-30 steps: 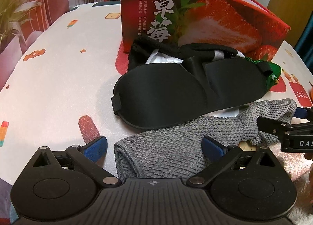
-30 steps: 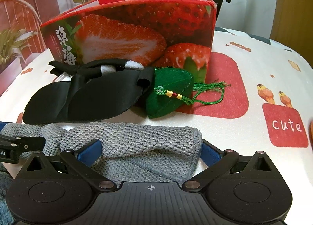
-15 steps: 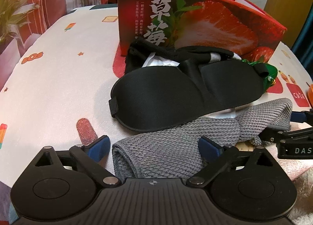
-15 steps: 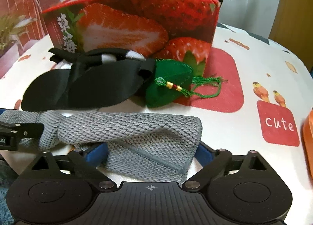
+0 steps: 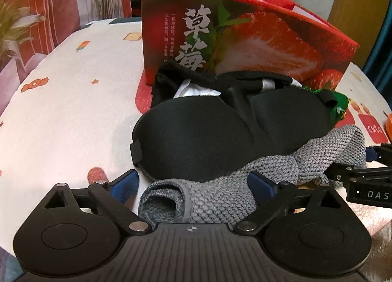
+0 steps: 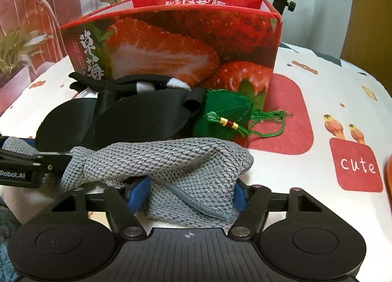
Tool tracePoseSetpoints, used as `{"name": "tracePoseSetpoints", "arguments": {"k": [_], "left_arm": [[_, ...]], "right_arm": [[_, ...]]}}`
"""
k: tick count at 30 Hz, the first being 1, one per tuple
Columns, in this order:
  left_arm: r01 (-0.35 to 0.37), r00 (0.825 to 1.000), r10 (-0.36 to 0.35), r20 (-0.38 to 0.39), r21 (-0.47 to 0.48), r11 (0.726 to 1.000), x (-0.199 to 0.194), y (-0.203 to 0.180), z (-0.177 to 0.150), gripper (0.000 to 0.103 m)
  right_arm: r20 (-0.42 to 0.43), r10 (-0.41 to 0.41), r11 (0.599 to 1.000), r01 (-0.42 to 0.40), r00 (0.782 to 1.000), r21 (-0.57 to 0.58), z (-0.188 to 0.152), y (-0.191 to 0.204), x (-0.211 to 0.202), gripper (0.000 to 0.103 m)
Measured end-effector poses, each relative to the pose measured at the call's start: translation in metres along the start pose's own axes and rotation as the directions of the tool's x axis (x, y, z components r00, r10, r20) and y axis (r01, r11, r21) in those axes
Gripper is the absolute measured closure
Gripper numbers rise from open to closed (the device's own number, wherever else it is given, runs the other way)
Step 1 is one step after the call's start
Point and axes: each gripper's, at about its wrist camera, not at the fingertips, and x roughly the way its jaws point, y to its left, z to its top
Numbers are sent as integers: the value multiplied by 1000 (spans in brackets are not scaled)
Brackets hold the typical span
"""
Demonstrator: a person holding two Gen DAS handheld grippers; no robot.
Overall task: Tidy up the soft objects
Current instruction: 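Close the right gripper on the grey towel while the left gripper grasps its other end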
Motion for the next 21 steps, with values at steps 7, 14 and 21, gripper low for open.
{"name": "tracePoseSetpoints", "arguments": {"k": [7,14,21], "left_arm": [[28,1000,-28,9,-25,999,-4,6,-1,18],[85,996,-86,-10,-102,991,-18,22,-1,46],[114,990,-128,-62,-190,975,-30,40,1,45]], "right_arm": [[16,27,999,-28,999,43,-1,-8,-4,68],[19,41,999,-42,999,33,-2,-5,-5,77],[16,46,998,-46,999,37,-1,-5,-5,78]]}}
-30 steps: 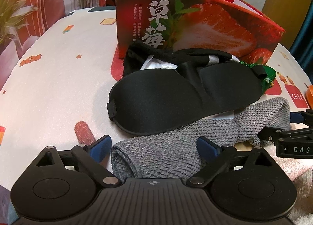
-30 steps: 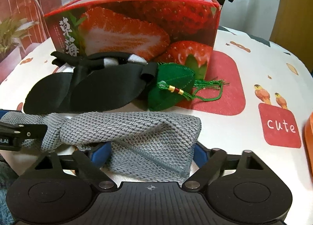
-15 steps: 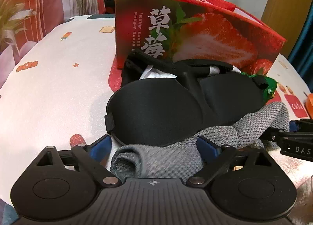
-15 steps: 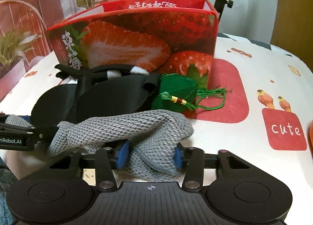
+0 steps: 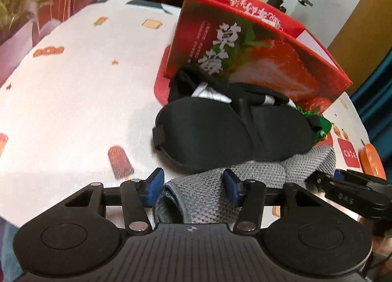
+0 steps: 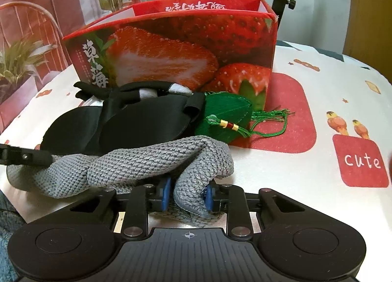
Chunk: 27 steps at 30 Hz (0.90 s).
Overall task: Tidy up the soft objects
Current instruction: 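Close the right gripper on the grey towel while the left gripper grasps its other end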
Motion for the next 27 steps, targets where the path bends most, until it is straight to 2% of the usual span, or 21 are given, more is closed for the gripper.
{"name": "tracePoseSetpoints", "arguments": {"k": [5,10,13,15,18,20,25,27], "left_arm": [[-10,998,11,-67,19,1000,9,-3,-3,42],[0,996,6,-84,66,998,11,-8,-6,27],[0,996,8,-86,93,996,11,-11,-9,26],[-21,996,31,-80,118,993,12,-15,-10,27],[-93,993,103,-54,160,983,15,-26,-13,30],[-103,993,113,-42,183,978,15,-30,-15,35],[-53,998,58,-21,187,981,12,-32,-15,69],[-43,999,46,-12,191,981,12,-33,-16,75]], "right_arm": [[-1,5,1000,-5,1000,4,0,-1,0,78],[-2,6,1000,-6,1000,3,0,-1,0,79],[-2,3,1000,-3,1000,-1,0,-1,0,79],[-2,1,1000,-1,1000,-2,0,0,0,78],[-4,0,1000,0,1000,-6,0,1,0,78],[-6,2,1000,-2,1000,-3,0,0,0,78],[-14,15,1000,-15,1000,4,0,1,-1,78],[-19,30,1000,-30,999,4,0,3,-2,79]]}}
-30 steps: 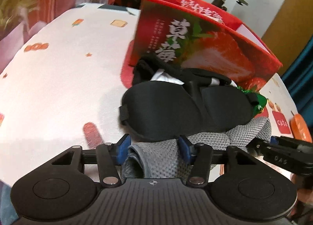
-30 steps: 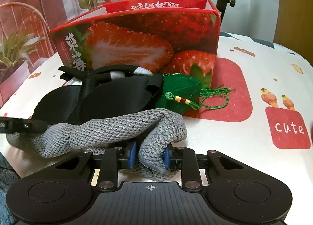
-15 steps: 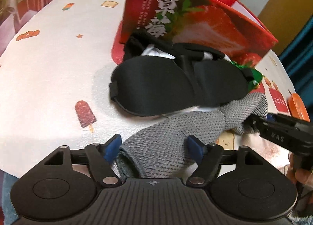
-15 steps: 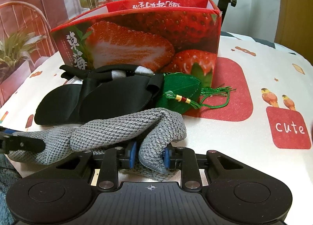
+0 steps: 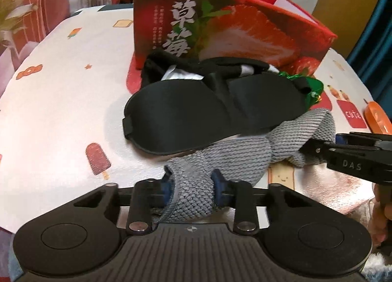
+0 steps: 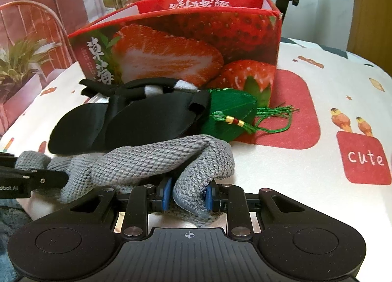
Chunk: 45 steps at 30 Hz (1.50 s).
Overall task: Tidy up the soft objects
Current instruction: 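Close the right gripper on the grey towel while the left gripper grasps its other end, then lift the grey towel with both grippers and carry it over the red box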
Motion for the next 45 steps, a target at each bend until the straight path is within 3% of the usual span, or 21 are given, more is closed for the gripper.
{"name": "tracePoseSetpoints", "arguments": {"k": [1,7,13,25,34,37,41,45], "left_arm": [[3,1000,-3,12,-7,1000,-3,-1,-1,80],[36,993,-29,112,-59,998,-22,9,0,84],[62,972,-42,231,-78,995,-50,14,7,84],[43,926,-27,377,-34,998,-90,7,45,84],[27,888,-31,458,15,1000,-91,-1,99,84],[25,895,-30,446,17,1000,-76,-1,125,84],[16,912,-15,411,1,1000,-50,0,156,84],[42,938,-34,345,-16,999,-25,-2,174,84]], "right_arm": [[-1,7,1000,-7,1000,-1,0,1,-1,81],[72,66,997,-68,995,33,6,-4,-19,88],[183,91,996,-92,979,-3,18,-1,-45,88],[267,142,990,-137,953,-34,54,2,-76,88],[360,96,994,-74,928,-75,104,0,-90,88],[370,63,995,-27,927,-100,125,-1,-81,88],[330,34,996,-3,943,-93,152,-12,-57,88],[278,36,999,-34,960,-12,166,-31,-40,88]]}}
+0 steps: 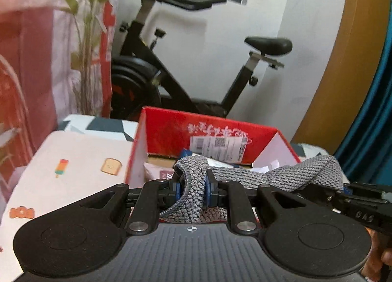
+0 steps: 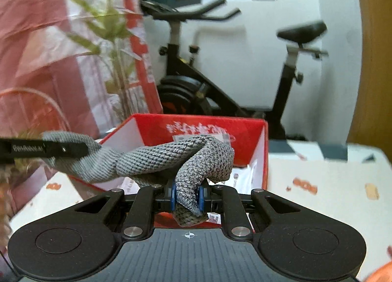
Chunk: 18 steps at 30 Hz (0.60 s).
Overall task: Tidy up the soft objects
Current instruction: 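Lift the grey towel with both grippers and carry it over the red box, then open both grippers to drop the towel into the box and withdraw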
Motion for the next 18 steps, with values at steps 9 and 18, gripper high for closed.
{"name": "tracePoseSetpoints", "arguments": {"k": [9,18], "left_arm": [[-56,994,68,-80,150,987,43,-3,-3,70],[-42,998,47,-46,104,994,37,8,-1,43]], "right_arm": [[-99,-28,999,26,995,-20,-2,-5,26,88],[-251,11,1000,-15,968,-15,12,18,65,88]]}}
